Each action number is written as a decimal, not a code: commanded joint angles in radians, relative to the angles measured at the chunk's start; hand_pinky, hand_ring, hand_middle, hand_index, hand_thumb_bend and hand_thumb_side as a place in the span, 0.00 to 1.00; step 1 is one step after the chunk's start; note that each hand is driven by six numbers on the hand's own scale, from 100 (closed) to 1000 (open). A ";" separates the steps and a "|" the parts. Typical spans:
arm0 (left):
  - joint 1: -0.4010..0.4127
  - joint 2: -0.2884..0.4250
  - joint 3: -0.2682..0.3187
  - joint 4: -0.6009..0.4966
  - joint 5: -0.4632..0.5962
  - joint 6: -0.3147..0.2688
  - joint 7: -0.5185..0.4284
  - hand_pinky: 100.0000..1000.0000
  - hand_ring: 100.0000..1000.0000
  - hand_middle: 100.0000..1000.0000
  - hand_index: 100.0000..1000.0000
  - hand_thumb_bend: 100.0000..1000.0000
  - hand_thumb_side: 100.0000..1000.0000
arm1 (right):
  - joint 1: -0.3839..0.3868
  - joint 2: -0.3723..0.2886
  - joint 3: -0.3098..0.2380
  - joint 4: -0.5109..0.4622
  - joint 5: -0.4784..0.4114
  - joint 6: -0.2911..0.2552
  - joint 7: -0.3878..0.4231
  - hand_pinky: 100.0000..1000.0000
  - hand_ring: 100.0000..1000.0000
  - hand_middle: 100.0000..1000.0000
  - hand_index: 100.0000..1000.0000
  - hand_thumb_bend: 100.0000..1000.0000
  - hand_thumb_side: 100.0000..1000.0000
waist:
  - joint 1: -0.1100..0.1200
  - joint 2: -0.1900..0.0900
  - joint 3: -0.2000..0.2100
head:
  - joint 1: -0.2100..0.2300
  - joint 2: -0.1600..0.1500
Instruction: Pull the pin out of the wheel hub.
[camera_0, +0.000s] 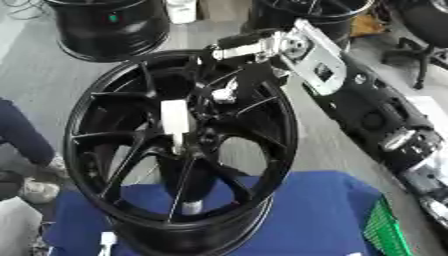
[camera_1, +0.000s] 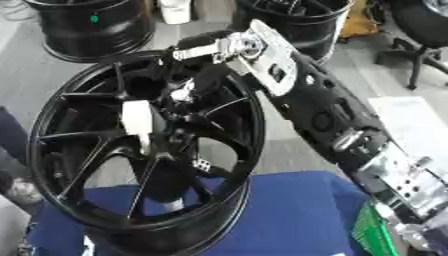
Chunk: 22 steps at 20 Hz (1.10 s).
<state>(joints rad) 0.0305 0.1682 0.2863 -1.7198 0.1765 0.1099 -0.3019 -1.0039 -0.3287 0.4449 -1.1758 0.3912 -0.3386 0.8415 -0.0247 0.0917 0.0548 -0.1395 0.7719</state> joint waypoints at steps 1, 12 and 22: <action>-0.008 0.023 -0.001 -0.009 -0.002 -0.002 -0.003 0.64 0.56 0.56 0.65 0.50 0.59 | -0.030 -0.006 0.001 -0.039 0.019 -0.070 0.065 0.86 0.83 0.84 0.96 0.00 0.60 | 0.003 -0.017 0.001 | -0.004 -0.002; -0.010 0.024 0.000 -0.006 -0.001 -0.002 -0.002 0.64 0.56 0.56 0.65 0.50 0.59 | -0.019 0.041 0.036 -0.056 0.125 -0.104 0.065 0.86 0.83 0.82 0.96 0.00 0.54 | 0.002 -0.018 0.008 | -0.013 -0.002; -0.009 0.025 0.001 -0.005 0.000 -0.001 -0.001 0.64 0.56 0.55 0.65 0.50 0.59 | -0.011 0.059 0.046 -0.050 0.147 -0.116 0.065 0.85 0.83 0.82 0.96 0.00 0.66 | 0.000 -0.018 0.010 | -0.016 -0.002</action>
<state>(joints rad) 0.0297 0.1682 0.2863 -1.7137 0.1765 0.1103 -0.3024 -1.0000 -0.2658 0.4950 -1.2205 0.5310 -0.3614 0.8188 -0.0278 0.0885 0.0633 -0.1522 0.7719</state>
